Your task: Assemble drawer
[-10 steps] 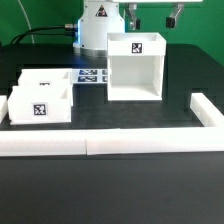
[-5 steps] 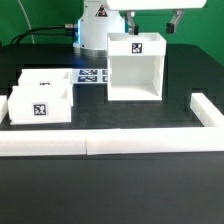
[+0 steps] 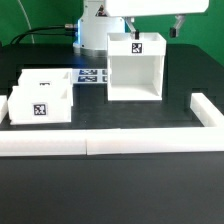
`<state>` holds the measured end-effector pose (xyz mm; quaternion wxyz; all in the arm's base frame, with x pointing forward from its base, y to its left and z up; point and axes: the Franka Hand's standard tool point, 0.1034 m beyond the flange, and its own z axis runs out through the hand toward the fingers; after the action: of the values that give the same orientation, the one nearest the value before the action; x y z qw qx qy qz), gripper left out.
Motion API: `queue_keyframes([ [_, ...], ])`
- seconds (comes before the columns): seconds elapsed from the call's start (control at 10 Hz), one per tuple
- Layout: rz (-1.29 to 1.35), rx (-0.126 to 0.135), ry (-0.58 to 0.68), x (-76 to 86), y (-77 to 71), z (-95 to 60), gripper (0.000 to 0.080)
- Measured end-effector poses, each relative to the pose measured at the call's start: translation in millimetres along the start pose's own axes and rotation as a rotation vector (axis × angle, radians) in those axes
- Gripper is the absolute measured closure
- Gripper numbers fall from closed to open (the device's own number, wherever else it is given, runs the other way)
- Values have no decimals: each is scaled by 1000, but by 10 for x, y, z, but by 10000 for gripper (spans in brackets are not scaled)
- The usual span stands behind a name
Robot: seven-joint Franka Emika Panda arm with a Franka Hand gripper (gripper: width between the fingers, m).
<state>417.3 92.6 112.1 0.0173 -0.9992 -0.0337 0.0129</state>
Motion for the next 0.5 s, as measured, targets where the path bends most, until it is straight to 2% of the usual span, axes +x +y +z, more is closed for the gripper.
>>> queue_keyframes([
  [0.2, 18, 1, -11, -92, -114, 122, 150],
  [0.4, 19, -5, -20, -121, -168, 185, 162],
  [0.5, 20, -4, -19, -117, -166, 182, 336],
])
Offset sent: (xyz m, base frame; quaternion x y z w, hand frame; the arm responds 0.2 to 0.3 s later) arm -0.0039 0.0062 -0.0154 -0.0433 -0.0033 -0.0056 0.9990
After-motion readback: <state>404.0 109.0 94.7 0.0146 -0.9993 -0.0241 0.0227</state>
